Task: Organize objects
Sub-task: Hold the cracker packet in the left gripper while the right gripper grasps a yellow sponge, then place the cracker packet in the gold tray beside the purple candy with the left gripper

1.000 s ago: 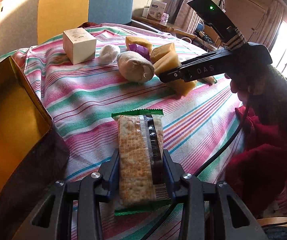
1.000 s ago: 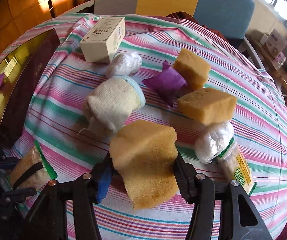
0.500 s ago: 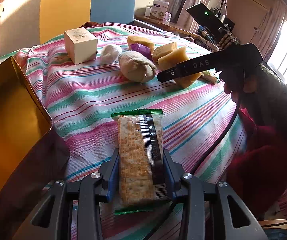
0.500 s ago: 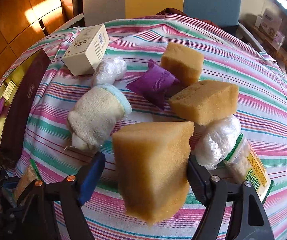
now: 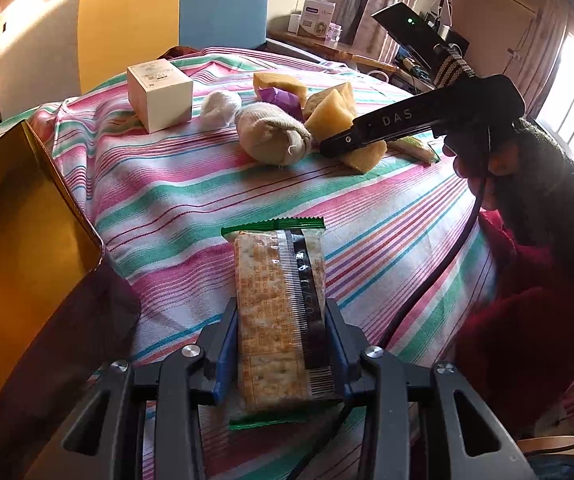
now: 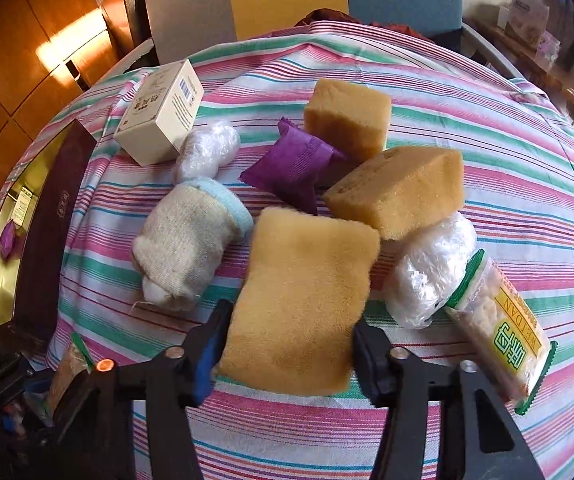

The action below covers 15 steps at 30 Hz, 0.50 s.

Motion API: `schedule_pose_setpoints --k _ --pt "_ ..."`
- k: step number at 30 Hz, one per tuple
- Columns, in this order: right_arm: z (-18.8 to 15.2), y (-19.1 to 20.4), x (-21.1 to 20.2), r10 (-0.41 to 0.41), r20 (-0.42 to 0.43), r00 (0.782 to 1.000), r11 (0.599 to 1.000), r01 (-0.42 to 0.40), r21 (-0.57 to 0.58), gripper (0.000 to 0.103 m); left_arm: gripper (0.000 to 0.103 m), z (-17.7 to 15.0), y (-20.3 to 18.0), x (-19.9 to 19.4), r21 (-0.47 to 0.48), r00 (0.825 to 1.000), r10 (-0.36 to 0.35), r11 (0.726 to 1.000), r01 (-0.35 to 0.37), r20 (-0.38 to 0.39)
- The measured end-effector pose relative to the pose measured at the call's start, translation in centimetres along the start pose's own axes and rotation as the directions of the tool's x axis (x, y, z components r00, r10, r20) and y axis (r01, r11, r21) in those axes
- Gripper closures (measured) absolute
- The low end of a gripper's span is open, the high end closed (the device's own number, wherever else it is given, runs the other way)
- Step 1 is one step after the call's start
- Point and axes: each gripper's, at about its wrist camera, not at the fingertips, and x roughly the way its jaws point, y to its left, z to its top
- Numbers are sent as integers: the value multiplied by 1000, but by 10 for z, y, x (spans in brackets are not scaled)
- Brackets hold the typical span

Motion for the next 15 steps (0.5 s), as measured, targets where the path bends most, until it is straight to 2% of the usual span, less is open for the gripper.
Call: schedule_pose_setpoints --k 9,15 --pt "0 -6 6 25 -27 999 999 -24 30 47 65 1 -4 -4 19 1000 16 1000 -16 5" --pt "0 -8 9 41 -29 999 998 -39 50 44 65 7 -5 -27 20 998 1 1000 -2 61"
